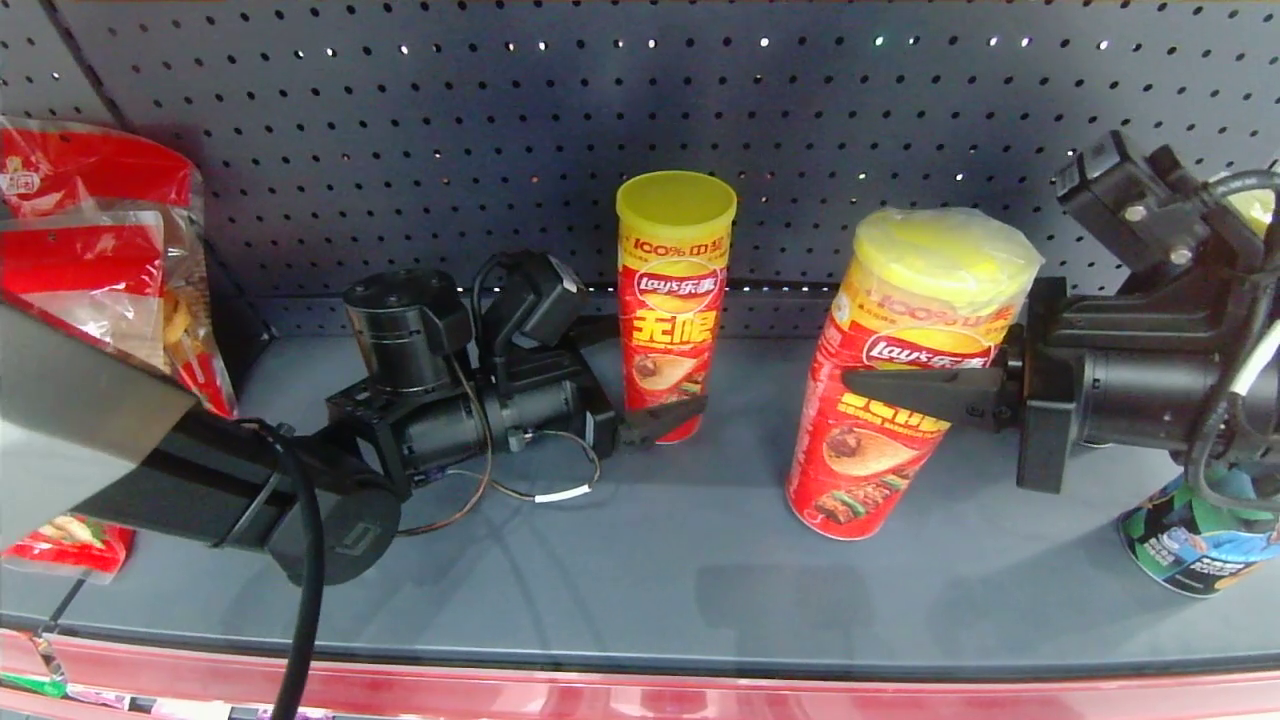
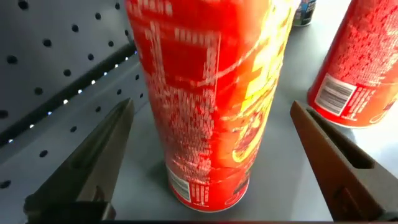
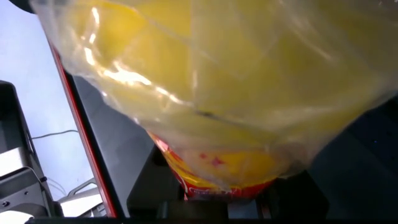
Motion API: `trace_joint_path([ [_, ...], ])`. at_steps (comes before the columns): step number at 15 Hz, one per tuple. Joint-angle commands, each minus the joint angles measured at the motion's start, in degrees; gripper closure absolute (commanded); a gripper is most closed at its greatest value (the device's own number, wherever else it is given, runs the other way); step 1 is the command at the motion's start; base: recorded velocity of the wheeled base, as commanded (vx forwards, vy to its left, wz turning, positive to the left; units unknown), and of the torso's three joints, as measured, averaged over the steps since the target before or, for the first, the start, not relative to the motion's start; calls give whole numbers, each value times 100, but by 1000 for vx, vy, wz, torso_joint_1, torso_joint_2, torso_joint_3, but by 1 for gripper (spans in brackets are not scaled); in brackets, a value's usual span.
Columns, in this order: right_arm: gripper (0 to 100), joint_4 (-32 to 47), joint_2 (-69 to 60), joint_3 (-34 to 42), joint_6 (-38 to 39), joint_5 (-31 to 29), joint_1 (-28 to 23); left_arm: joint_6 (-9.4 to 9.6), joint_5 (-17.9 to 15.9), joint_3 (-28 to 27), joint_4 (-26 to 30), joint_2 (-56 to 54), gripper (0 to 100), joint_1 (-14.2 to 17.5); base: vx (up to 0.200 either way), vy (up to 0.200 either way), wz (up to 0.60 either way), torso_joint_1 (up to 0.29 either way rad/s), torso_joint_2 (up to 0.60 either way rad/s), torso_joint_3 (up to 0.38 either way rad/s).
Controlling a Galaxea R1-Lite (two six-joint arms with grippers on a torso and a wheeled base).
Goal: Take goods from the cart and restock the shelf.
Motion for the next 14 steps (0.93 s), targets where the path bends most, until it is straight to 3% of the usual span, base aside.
trace_joint_path([
  [1,100,-3,7,8,-1,1,1,1,0,-6,7,21,100,-2,0,0,0,0,0,0],
  [7,100,-3,94,17,-1,1,1,1,-53,81,-54,-269,100,-55,0,0,0,0,0,0],
  [10,100,-100,261,-115,8,-16,-69,-113,-44,969,-54,-1025,100,-248,0,0,0,0,0,0],
  [14,100,-109,508,-493,8,-25,-184,-131,-44,2059,-45,-1886,100,-301,0,0,0,0,0,0],
])
